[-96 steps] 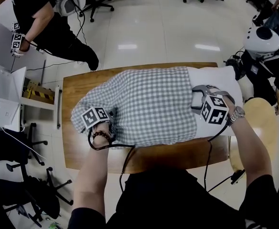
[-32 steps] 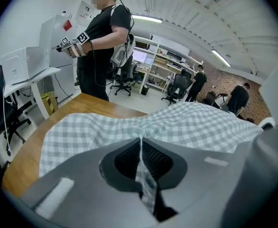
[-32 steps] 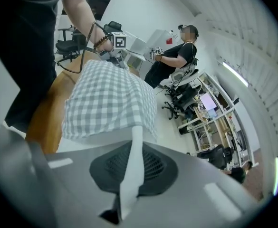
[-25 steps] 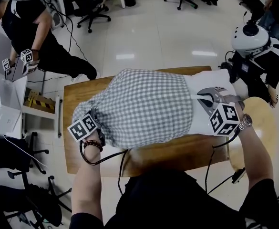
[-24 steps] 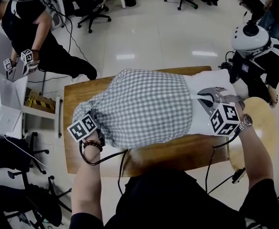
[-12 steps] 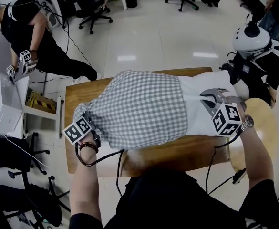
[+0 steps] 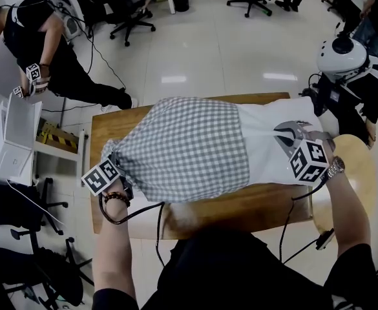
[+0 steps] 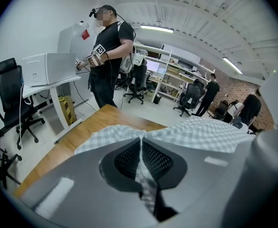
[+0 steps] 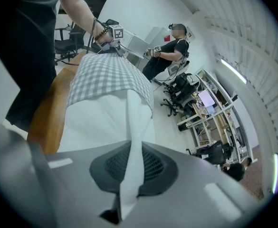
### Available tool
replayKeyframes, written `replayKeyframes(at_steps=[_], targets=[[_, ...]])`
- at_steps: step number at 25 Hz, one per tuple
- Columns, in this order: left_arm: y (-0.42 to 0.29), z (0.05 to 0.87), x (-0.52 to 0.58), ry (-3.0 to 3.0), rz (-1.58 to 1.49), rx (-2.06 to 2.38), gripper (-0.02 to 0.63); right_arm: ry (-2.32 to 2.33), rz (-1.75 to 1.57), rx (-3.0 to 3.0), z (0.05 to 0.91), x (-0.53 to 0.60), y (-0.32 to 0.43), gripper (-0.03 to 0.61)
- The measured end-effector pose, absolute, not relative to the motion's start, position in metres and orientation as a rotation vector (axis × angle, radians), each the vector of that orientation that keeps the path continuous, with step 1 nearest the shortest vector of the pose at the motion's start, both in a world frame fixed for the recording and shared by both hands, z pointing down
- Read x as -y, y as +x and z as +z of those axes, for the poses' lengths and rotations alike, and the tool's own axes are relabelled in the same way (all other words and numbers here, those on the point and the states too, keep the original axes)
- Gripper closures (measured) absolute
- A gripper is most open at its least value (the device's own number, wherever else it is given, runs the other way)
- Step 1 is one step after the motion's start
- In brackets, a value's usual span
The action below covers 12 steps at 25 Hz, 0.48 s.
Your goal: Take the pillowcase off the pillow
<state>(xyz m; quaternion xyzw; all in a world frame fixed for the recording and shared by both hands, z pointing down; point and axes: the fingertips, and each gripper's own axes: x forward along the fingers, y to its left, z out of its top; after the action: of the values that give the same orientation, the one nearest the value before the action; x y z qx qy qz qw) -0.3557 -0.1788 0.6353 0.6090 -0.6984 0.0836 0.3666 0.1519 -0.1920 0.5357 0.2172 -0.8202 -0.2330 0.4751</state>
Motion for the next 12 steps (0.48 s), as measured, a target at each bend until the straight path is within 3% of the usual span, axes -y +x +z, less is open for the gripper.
replayKeyframes(at_steps=[12], targets=[[-0.385, 0.642, 0.172, 1.509, 0.221, 1.814, 0.604, 0.530, -0.523, 1.992, 0.543, 0.193, 0.144, 0.568]])
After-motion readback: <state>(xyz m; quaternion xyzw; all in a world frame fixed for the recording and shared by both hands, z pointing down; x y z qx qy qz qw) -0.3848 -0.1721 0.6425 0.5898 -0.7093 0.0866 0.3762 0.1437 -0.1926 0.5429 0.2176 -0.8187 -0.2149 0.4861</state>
